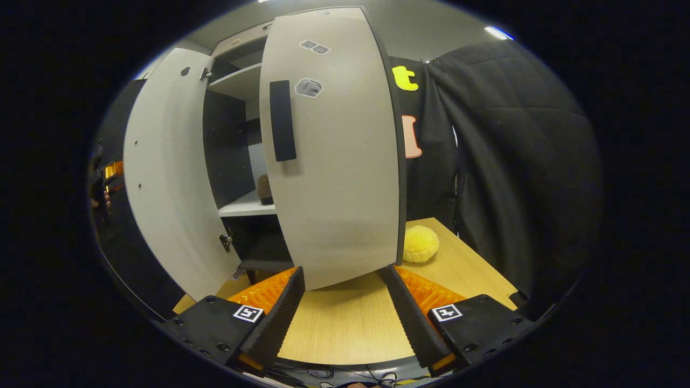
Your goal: Grab one shoe with the right hand and put it into the shoe cabinet, grab the other shoe with the left hand and put it into the shoe cabinet; then close the right door with the right hand and the left door with the left hand.
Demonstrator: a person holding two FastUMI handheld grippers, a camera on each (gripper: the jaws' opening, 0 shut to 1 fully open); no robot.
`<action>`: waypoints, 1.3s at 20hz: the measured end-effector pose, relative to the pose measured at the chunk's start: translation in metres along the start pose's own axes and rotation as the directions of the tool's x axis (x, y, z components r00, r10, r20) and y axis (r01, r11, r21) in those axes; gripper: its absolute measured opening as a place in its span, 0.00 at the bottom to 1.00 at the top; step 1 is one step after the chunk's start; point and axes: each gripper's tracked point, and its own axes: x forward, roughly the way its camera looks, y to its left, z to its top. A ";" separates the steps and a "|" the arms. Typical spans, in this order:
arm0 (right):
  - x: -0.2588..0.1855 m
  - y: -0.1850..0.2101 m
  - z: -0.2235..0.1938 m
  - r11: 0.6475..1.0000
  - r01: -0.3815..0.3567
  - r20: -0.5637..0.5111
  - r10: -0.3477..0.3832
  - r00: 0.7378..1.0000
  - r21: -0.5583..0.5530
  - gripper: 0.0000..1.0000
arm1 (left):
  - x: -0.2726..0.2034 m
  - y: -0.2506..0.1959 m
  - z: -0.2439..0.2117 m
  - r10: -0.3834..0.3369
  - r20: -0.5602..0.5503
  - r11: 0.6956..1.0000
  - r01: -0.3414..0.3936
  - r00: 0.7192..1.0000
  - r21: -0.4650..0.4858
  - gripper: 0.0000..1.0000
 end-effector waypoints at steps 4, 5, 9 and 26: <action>-0.002 -0.008 -0.005 1.000 0.017 -0.005 -0.017 1.000 0.007 0.98 | 0.005 -0.005 -0.001 -0.004 -0.025 0.999 0.005 1.000 0.038 1.00; -0.003 -0.009 -0.006 1.000 0.020 -0.005 -0.020 1.000 0.003 0.98 | 0.004 -0.007 0.000 -0.004 -0.027 0.998 0.006 1.000 0.069 1.00; 0.000 -0.009 -0.006 1.000 0.014 -0.003 -0.014 1.000 0.008 0.97 | 0.006 -0.025 0.006 -0.010 -0.033 0.990 0.015 0.999 0.142 1.00; -0.005 -0.049 -0.002 1.000 0.016 0.003 -0.016 1.000 0.022 0.97 | 0.021 -0.129 -0.014 -0.067 -0.088 0.995 0.074 0.994 0.073 0.97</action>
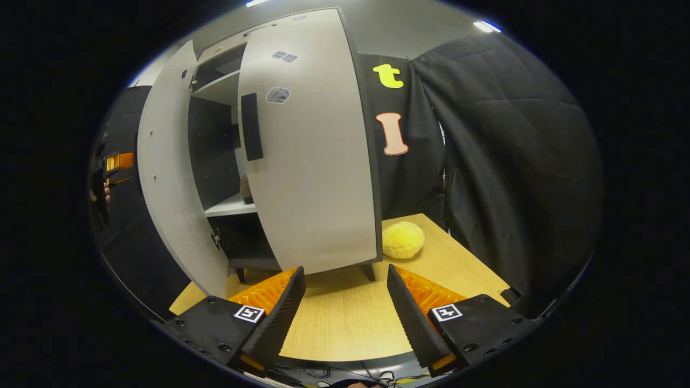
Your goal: Grab one shoe with the right hand and put it into the shoe cabinet, grab the other shoe with the left hand and put it into the shoe cabinet; then close the right door with the right hand and the left door with the left hand.
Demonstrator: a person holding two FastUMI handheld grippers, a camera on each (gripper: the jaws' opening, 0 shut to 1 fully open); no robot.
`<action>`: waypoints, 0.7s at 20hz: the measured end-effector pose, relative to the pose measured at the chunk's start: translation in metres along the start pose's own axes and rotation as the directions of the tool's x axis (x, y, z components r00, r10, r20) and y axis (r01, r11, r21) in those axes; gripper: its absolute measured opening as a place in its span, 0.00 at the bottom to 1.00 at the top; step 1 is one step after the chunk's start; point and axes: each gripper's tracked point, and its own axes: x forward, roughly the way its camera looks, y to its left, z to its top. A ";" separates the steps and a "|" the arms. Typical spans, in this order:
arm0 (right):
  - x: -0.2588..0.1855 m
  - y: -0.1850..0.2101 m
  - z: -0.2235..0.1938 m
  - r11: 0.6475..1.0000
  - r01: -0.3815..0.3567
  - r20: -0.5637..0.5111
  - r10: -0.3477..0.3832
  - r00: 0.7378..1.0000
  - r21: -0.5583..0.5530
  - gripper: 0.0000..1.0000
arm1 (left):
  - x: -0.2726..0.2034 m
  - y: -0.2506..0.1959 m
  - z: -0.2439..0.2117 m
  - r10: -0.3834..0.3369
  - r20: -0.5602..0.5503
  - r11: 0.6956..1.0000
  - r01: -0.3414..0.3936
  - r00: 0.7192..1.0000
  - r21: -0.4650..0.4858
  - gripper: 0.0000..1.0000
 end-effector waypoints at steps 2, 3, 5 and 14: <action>0.001 -0.013 0.005 1.000 0.000 0.003 0.000 1.000 0.000 0.97 | 0.010 -0.018 -0.005 -0.003 -0.009 1.000 0.003 1.000 -0.016 0.97; 0.003 -0.020 0.008 1.000 0.002 0.002 -0.002 1.000 0.000 0.97 | 0.015 -0.027 -0.007 0.002 -0.012 0.999 -0.002 1.000 -0.032 0.95; 0.003 -0.035 0.017 1.000 0.006 0.000 -0.006 1.000 0.004 0.96 | 0.022 -0.043 -0.006 0.021 -0.020 0.997 -0.023 1.000 -0.071 0.97; 0.038 -0.053 0.072 0.997 -0.078 0.048 0.078 0.996 0.007 0.93 | -0.001 -0.050 -0.014 0.173 -0.057 0.977 -0.179 0.983 -0.119 0.94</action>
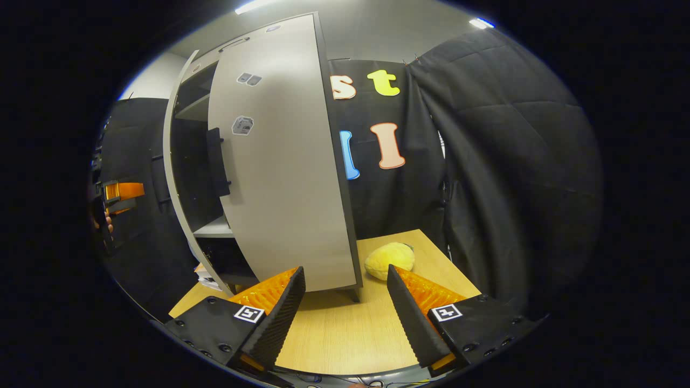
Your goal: Grab one shoe with the right hand and put it into the shoe cabinet, grab the other shoe with the left hand and put it into the shoe cabinet; then close the right door with the right hand and the left door with the left hand.
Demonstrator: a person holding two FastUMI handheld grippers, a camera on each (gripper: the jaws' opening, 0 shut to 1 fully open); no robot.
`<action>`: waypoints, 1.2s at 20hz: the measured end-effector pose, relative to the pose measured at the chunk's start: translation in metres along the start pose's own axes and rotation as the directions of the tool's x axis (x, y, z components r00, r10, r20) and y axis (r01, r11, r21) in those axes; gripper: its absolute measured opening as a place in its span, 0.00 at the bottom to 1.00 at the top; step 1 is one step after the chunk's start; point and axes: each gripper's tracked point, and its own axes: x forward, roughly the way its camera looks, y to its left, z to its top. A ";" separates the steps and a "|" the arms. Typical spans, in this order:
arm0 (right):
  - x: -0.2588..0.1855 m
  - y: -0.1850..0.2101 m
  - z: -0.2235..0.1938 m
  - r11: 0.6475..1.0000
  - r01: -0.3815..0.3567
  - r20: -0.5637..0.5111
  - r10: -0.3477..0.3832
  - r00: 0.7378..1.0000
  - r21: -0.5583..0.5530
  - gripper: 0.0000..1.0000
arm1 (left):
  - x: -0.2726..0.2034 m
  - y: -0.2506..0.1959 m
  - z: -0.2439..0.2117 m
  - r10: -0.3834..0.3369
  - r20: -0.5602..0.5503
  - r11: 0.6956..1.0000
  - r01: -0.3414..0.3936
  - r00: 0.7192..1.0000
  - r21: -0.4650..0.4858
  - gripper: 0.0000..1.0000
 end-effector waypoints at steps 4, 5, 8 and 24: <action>0.025 0.001 0.022 0.998 -0.038 0.010 0.039 0.999 -0.057 0.96 | -0.035 0.000 0.004 0.044 0.061 0.999 -0.043 0.997 -0.026 1.00; 0.030 0.000 0.027 0.997 -0.040 0.010 0.040 0.999 -0.062 0.96 | -0.040 0.000 0.006 0.051 0.077 0.998 -0.048 0.996 -0.040 0.96; 0.041 0.000 0.042 0.998 -0.051 0.008 0.051 0.999 -0.041 0.97 | -0.061 -0.003 -0.001 0.070 0.101 0.994 -0.062 0.992 -0.087 0.89; 0.032 0.047 0.096 0.993 -0.093 0.120 0.101 0.988 -0.068 0.92 | -0.100 0.020 -0.006 0.118 0.127 0.991 -0.109 0.985 -0.071 0.95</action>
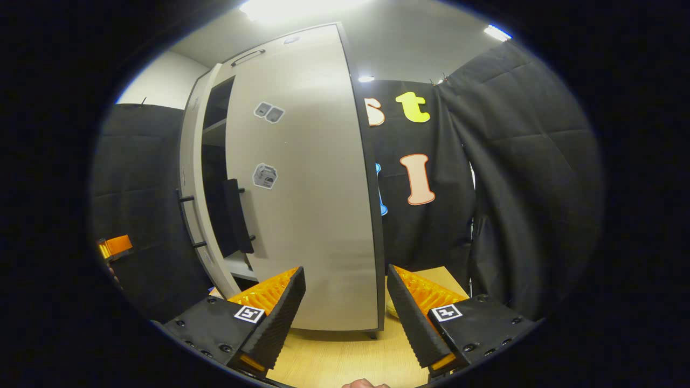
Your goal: Grab one shoe with the right hand and put it into the shoe cabinet, grab the other shoe with the left hand and put it into the shoe cabinet; then close the right door with the right hand and the left door with the left hand.
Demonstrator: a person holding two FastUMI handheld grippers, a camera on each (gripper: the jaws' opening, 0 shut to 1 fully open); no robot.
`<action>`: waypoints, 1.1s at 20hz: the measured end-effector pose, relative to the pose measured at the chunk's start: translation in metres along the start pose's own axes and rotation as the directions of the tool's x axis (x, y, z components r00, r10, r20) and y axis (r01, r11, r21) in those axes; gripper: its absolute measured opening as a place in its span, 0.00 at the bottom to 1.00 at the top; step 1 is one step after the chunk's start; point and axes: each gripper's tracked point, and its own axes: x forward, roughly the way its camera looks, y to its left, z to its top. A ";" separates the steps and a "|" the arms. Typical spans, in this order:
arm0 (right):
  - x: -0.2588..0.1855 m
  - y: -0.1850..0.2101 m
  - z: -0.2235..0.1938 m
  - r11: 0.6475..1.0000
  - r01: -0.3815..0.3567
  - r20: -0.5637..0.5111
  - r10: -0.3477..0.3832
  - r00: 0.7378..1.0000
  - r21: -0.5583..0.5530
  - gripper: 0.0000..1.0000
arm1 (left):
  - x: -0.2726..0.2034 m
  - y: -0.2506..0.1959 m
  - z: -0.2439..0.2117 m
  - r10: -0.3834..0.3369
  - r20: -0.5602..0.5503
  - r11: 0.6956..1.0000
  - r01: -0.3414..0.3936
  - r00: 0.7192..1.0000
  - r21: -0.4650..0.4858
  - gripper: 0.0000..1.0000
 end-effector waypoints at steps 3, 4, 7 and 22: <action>-0.002 0.001 -0.005 0.999 0.012 -0.016 -0.012 1.000 -0.033 0.96 | 0.000 0.007 0.002 0.005 0.028 1.000 -0.005 1.000 0.011 0.99; -0.002 0.001 -0.006 0.999 0.017 -0.019 -0.017 1.000 -0.034 0.96 | -0.002 0.011 0.001 0.013 0.031 1.000 -0.013 0.999 0.011 0.95; -0.001 0.006 -0.012 1.000 0.015 -0.033 -0.016 0.999 -0.022 0.96 | -0.004 0.015 -0.001 0.014 0.039 1.000 -0.014 0.999 -0.016 0.95; 0.005 0.041 -0.026 1.000 -0.031 -0.082 0.030 0.996 -0.007 0.97 | -0.032 0.036 0.005 0.016 0.003 0.996 -0.016 1.000 0.088 0.94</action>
